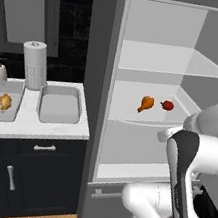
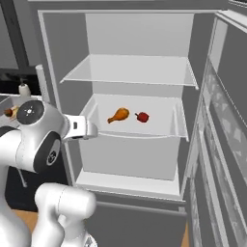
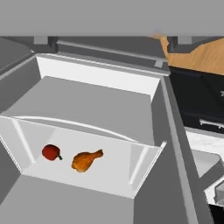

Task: Place one bell pepper and one chicken drumstick in each tupperware on the nearby counter, to pack two identical lunches.

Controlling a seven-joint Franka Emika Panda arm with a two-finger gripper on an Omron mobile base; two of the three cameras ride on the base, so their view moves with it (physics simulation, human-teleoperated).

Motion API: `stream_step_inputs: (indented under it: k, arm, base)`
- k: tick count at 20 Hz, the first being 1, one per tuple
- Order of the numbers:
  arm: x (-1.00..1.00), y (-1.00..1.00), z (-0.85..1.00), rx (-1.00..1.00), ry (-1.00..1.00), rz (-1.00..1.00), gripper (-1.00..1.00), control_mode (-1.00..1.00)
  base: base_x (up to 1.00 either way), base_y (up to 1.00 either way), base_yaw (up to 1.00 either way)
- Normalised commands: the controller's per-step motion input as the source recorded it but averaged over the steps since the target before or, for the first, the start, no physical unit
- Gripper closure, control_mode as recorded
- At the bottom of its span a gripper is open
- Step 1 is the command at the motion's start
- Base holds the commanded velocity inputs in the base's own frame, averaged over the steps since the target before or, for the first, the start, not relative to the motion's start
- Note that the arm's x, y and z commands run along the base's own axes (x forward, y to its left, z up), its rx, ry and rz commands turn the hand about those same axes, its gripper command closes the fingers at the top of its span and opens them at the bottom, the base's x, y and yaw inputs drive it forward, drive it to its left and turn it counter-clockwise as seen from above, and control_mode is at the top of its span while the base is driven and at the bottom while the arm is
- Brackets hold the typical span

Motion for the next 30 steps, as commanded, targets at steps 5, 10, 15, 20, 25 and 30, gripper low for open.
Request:
stream_step_inputs:
  k: [5, 10, 15, 20, 25, 30]
  arm:
    - [0.00, 0.00, 0.00, 0.00, 0.00, 0.00, -1.00, 1.00]
    - [0.19, -0.31, -0.16, 0.00, 0.00, 0.00, -1.00, -1.00]
    - [0.75, -0.07, -0.29, 0.00, 0.00, 0.00, -1.00, -1.00]
    - [0.73, 0.49, -0.06, 0.00, 0.00, 0.00, -1.00, -1.00]
    - [0.61, 0.55, -0.19, 0.06, 0.00, -0.13, -1.00, -1.00]
    - [0.45, 0.19, -0.24, 0.18, 0.00, -0.18, -1.00, -1.00]
  base:
    - [0.33, -0.40, 0.00]
    - [0.06, -0.27, 0.00]
    - [0.00, 0.00, 0.00]
    - [0.00, 0.00, 0.00]
    - [0.00, 0.00, 0.00]
    - [0.00, 0.00, 0.00]
